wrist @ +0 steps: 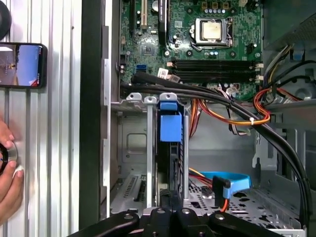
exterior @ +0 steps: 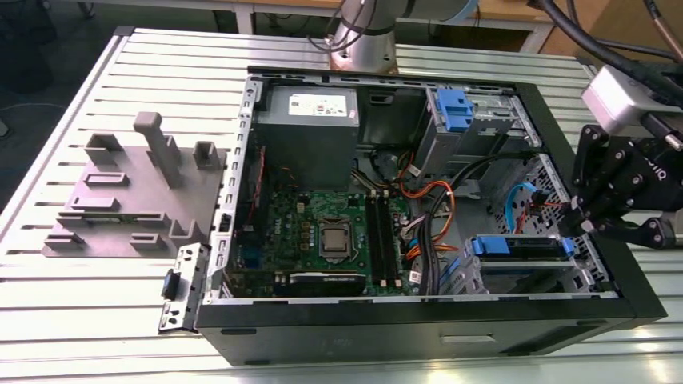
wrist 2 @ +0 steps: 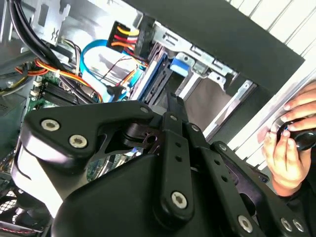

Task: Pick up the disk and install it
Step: 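Insert the first disk wire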

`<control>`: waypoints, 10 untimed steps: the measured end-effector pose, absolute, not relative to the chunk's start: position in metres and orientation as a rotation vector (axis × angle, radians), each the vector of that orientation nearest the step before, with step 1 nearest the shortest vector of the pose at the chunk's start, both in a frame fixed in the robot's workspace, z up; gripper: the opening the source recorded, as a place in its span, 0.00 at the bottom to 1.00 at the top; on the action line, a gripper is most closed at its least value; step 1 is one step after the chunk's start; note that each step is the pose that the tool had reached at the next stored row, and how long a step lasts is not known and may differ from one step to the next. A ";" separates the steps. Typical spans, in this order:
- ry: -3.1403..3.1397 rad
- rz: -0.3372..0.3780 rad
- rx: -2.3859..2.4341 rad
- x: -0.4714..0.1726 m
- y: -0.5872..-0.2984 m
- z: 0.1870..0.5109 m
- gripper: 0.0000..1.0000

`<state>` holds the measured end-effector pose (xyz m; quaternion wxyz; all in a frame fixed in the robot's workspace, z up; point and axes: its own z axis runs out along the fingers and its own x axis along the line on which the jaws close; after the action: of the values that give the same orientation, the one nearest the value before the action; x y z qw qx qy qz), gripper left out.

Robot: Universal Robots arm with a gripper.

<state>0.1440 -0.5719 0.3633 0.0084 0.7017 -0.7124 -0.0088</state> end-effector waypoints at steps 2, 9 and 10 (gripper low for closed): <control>-2.224 -0.029 2.192 0.147 -0.571 0.363 0.11; -2.176 -0.030 2.237 0.148 -0.571 0.363 0.11; -2.176 -0.029 2.236 0.149 -0.571 0.363 0.11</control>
<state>0.1486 -0.5709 0.3633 0.0108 0.7167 -0.6973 -0.0093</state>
